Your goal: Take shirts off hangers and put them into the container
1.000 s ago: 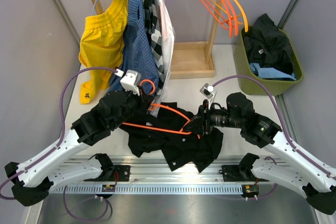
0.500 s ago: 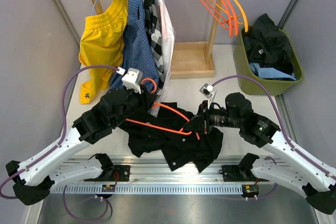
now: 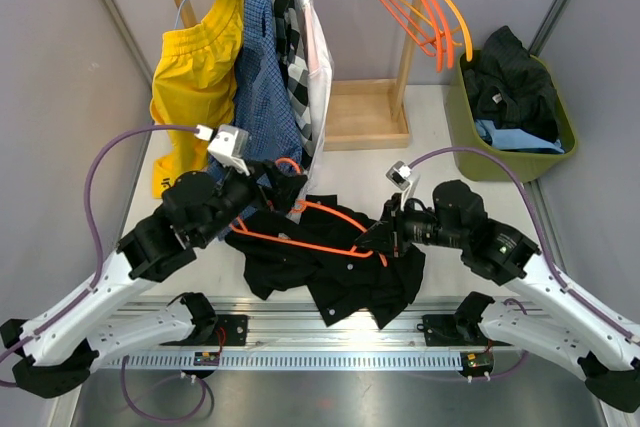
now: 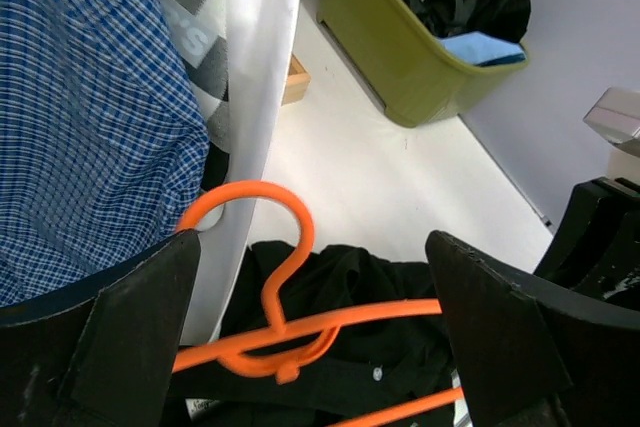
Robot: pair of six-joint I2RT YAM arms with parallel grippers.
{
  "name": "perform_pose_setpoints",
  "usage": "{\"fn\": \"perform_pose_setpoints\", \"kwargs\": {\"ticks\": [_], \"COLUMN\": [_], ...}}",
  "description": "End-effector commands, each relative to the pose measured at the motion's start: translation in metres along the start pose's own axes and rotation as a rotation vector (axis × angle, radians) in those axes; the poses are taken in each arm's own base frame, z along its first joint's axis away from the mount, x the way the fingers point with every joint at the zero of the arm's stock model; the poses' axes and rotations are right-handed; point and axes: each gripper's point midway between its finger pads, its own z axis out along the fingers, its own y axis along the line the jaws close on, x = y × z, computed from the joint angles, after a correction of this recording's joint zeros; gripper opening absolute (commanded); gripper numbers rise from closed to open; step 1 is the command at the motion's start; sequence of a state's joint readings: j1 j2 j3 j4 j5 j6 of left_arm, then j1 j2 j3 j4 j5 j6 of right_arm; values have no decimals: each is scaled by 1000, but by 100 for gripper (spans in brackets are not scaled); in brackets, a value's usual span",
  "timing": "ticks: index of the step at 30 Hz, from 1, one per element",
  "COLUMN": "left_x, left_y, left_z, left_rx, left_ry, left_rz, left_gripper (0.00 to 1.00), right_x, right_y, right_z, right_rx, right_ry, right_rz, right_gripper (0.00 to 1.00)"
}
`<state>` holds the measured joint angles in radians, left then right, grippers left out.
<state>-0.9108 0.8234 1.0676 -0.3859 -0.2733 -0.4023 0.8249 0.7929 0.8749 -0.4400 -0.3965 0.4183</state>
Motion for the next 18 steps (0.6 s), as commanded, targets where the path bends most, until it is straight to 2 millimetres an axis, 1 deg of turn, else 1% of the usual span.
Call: {"fn": "perform_pose_setpoints", "kwargs": {"ticks": [1,2,3,4,5,6,7,8,9,11,12,13,15,16,17,18], "left_x": [-59,-61,-65,-61,-68,-66,-65,-59,-58,-51,-44,-41,-34,-33,-31,-31], "left_y": [-1,1,2,7,9,11,14,17,19,23,25,26,28,28,28,28], "left_z": [-34,-40,-47,-51,-64,-68,-71,-72,-78,-79,-78,-77,-74,-74,-73,-73], "left_rx": [19,18,20,12,20,20,15,9,12,7,0,-5,-14,-13,-11,-9], "left_ry": [-203,-218,-237,-242,-279,-283,-290,-285,-291,-282,-264,-255,-233,-231,-225,-227], "left_rz": [-42,-45,-52,-52,-63,-65,-71,-75,-83,-94,-92,-93,-94,-98,-98,-98], "left_gripper": [99,99,99,99,99,99,99,99,99,99,99,99,99,99,99,99], "right_x": [-38,-46,-58,-67,-69,-80,-88,-91,-99,-107,-114,-118,-127,-132,-137,-141], "right_y": [4,3,8,2,0,7,-2,-4,1,-4,0,-2,2,-2,-1,-3], "right_z": [-40,-50,-64,-77,-89,-109,-122,-134,-151,-171,-183,-193,-214,-225,-235,-238], "right_rx": [106,134,152,214,249,257,332,361,370,443,455,486,510,555,569,591], "right_ry": [-157,-195,-244,-295,-313,-380,-438,-465,-517,-569,-605,-634,-702,-743,-789,-802], "right_rz": [-122,-142,-167,-178,-201,-221,-220,-238,-247,-261,-269,-284,-290,-281,-285,-285], "right_gripper": [0,0,0,0,0,0,0,0,0,0,0,0,0,0,0,0]}}
